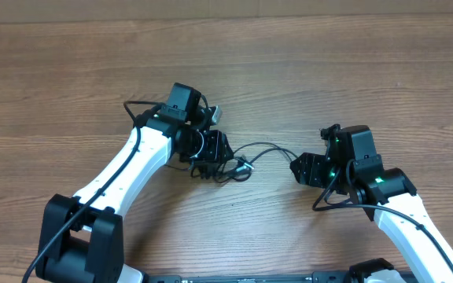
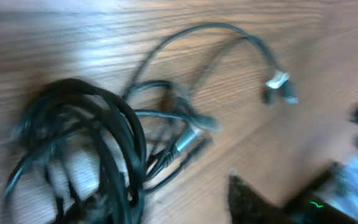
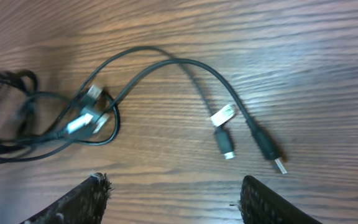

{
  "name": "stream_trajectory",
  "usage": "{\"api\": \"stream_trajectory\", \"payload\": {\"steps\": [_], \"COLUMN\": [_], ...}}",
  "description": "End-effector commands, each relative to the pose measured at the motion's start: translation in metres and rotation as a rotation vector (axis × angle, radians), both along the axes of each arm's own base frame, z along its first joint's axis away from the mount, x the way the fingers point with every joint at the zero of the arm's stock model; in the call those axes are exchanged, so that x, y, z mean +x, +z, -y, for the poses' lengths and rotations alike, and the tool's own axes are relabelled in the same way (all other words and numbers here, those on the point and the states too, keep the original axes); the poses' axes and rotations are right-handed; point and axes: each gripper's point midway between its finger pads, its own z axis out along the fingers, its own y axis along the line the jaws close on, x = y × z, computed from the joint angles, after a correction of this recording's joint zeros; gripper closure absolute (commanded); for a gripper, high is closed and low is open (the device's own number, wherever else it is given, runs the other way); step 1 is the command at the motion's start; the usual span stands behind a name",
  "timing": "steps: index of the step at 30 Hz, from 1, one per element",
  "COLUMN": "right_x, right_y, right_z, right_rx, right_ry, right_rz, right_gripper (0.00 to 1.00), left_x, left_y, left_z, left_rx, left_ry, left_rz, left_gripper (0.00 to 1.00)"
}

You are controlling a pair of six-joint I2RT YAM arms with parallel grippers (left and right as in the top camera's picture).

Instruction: Untangle cables

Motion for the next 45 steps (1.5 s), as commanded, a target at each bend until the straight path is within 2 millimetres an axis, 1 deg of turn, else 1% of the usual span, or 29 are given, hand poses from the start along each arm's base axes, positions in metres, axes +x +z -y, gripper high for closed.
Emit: {"api": "stream_trajectory", "payload": {"steps": [1, 2, 3, 6, 9, 11, 13, 15, 16, 18, 20, 22, 26, 28, 31, 32, 33, 34, 35, 36, 38, 40, 41, 42, 43, 45], "right_x": [0.010, 0.010, 0.010, 0.009, 0.009, 0.009, 0.010, 0.010, 0.010, 0.010, 0.010, 0.010, 0.010, 0.009, 0.009, 0.009, 0.009, 0.009, 0.008, 0.008, 0.007, 0.005, 0.004, 0.003, 0.002, 0.001], "right_y": [0.003, 0.004, 0.004, 0.003, 0.003, 0.003, 0.003, 0.004, 0.004, 0.004, 0.004, 0.004, 0.004, 0.004, 0.005, 0.005, 0.005, 0.005, 0.005, 0.005, 0.006, 0.009, 0.011, 0.016, 0.019, 0.025], "right_z": [0.007, 0.007, 0.007, 0.008, 0.008, 0.008, 0.007, 0.007, 0.007, 0.007, 0.007, 0.007, 0.005, 0.003, 0.002, 0.002, 0.002, 0.002, 0.002, 0.001, -0.004, -0.011, -0.016, -0.025, -0.031, -0.039], "right_rx": [-0.045, -0.044, -0.044, -0.046, -0.046, -0.046, -0.045, -0.044, -0.044, -0.044, -0.044, -0.044, -0.033, -0.024, -0.018, -0.018, -0.018, -0.018, -0.016, -0.011, 0.015, 0.055, 0.082, 0.126, 0.157, 0.201], "right_ry": [-0.029, -0.028, -0.028, -0.028, -0.028, -0.028, -0.028, -0.028, -0.028, -0.028, -0.028, -0.028, -0.022, -0.016, -0.013, -0.013, -0.013, -0.013, -0.011, -0.008, 0.007, 0.030, 0.046, 0.081, 0.107, 0.152], "right_rz": [0.041, 0.042, 0.042, 0.037, 0.036, 0.038, 0.041, 0.042, 0.043, 0.043, 0.042, 0.042, 0.040, 0.037, 0.036, 0.036, 0.036, 0.036, 0.035, 0.034, 0.031, 0.029, 0.028, 0.031, 0.038, 0.055], "right_gripper": [0.33, 0.32, 0.32, 0.31, 0.30, 0.30, 0.30, 0.30, 0.30, 0.30, 0.30, 0.30, 0.30, 0.30, 0.30, 0.30, 0.30, 0.29, 0.29, 0.29, 0.25, 0.25, 0.25, 0.25, 0.25, 0.25], "left_x": [0.017, 0.021, 0.025, 0.034, 0.038, 0.035, 0.030, 0.026, 0.023, 0.020, 0.015, 0.011, 0.006, 0.004, 0.000, -0.001, -0.002, -0.003, -0.003, -0.003, -0.002, 0.003, 0.006, 0.013, 0.016, 0.022], "left_y": [0.011, 0.016, 0.023, 0.038, 0.045, 0.043, 0.039, 0.036, 0.033, 0.030, 0.025, 0.020, 0.003, -0.006, -0.018, -0.022, -0.024, -0.024, -0.024, -0.022, -0.013, 0.002, 0.012, 0.028, 0.038, 0.061], "left_z": [-0.021, -0.023, -0.025, -0.035, -0.043, -0.044, -0.044, -0.044, -0.043, -0.042, -0.040, -0.034, -0.026, -0.023, -0.018, -0.015, -0.014, -0.013, -0.011, -0.009, -0.001, 0.007, 0.010, 0.013, 0.015, 0.018], "left_rx": [0.150, 0.154, 0.162, 0.185, 0.197, 0.201, 0.208, 0.215, 0.219, 0.225, 0.231, 0.228, 0.240, 0.249, 0.260, 0.263, 0.264, 0.263, 0.258, 0.247, 0.205, 0.158, 0.142, 0.128, 0.121, 0.109], "left_ry": [-0.057, -0.049, -0.038, -0.004, 0.044, 0.044, 0.036, 0.027, 0.023, 0.013, -0.004, -0.035, -0.068, -0.083, -0.107, -0.115, -0.121, -0.124, -0.127, -0.130, -0.157, -0.179, -0.180, -0.178, -0.184, -0.206], "left_rz": [0.181, 0.200, 0.224, 0.280, 0.290, 0.275, 0.253, 0.231, 0.219, 0.200, 0.181, 0.164, 0.119, 0.096, 0.067, 0.060, 0.056, 0.055, 0.057, 0.060, 0.077, 0.108, 0.127, 0.165, 0.190, 0.250], "left_gripper": [0.34, 0.29, 0.27, 0.27, 0.28, 0.32, 0.38, 0.40, 0.37, 0.25, 0.18, 0.17, 0.20, 0.25, 0.44, 0.56, 0.65, 0.76, 0.92, 0.96, 0.96, 0.96, 0.96, 0.96, 0.96, 0.96]}}
